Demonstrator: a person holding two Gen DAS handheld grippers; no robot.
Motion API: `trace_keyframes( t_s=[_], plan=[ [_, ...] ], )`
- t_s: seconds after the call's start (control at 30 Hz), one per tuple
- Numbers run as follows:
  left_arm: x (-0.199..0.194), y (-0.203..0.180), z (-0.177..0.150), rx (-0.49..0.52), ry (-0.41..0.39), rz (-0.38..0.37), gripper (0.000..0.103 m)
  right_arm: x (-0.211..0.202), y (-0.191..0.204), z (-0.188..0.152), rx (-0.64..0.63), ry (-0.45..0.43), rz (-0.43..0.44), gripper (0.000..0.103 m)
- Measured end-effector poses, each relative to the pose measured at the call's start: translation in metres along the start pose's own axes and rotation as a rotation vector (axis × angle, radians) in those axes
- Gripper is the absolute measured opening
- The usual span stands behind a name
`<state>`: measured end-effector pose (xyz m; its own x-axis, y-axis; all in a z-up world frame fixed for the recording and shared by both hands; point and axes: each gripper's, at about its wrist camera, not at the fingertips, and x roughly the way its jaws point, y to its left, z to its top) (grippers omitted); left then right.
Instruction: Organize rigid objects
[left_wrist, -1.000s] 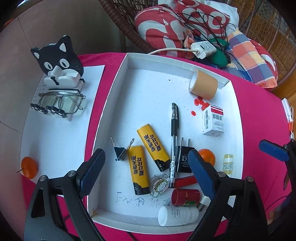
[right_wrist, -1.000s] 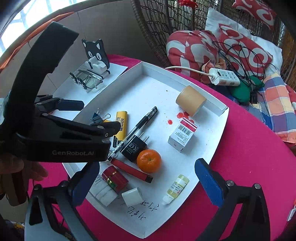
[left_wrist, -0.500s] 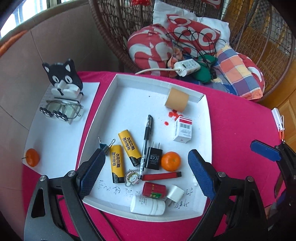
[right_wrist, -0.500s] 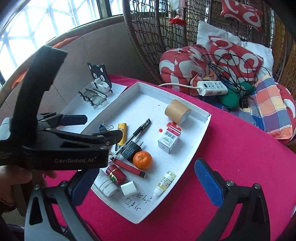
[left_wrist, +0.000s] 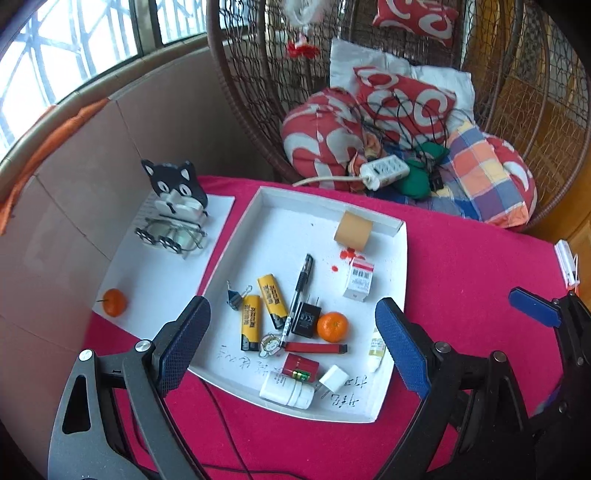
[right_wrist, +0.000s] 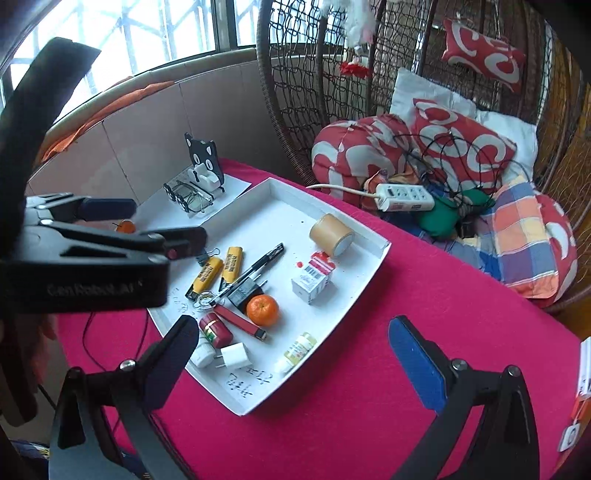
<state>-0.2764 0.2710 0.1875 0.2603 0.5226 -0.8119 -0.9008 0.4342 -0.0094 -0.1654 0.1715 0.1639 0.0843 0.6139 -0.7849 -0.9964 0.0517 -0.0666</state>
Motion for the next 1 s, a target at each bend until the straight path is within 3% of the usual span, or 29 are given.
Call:
trace_keyframes(
  t_s=[0.17, 0.37, 0.43, 0.53, 0.77, 1.0],
  plan=[
    [-0.036, -0.014, 0.000, 0.041, -0.093, 0.039, 0.092, -0.027, -0.003, 0.002, -0.066, -0.089, -0.154, 0.103],
    [-0.079, -0.023, 0.003, 0.030, -0.203, 0.048, 0.092, -0.061, -0.019, 0.006, -0.033, -0.186, -0.232, 0.103],
    [-0.094, -0.026, 0.002, 0.028, -0.247, 0.072, 0.092, -0.071, -0.025, 0.007, -0.018, -0.211, -0.264, 0.103],
    [-0.116, -0.031, 0.000, 0.033, -0.316, 0.143, 0.092, -0.091, -0.034, 0.008, 0.015, -0.271, -0.390, 0.103],
    [-0.144, -0.045, -0.006, 0.021, -0.347, 0.234, 0.092, -0.136, -0.065, 0.010, 0.121, -0.359, -0.372, 0.103],
    [-0.174, -0.049, -0.009, -0.041, -0.351, 0.118, 0.092, -0.196, -0.087, 0.006, 0.202, -0.482, -0.300, 0.103]
  ],
)
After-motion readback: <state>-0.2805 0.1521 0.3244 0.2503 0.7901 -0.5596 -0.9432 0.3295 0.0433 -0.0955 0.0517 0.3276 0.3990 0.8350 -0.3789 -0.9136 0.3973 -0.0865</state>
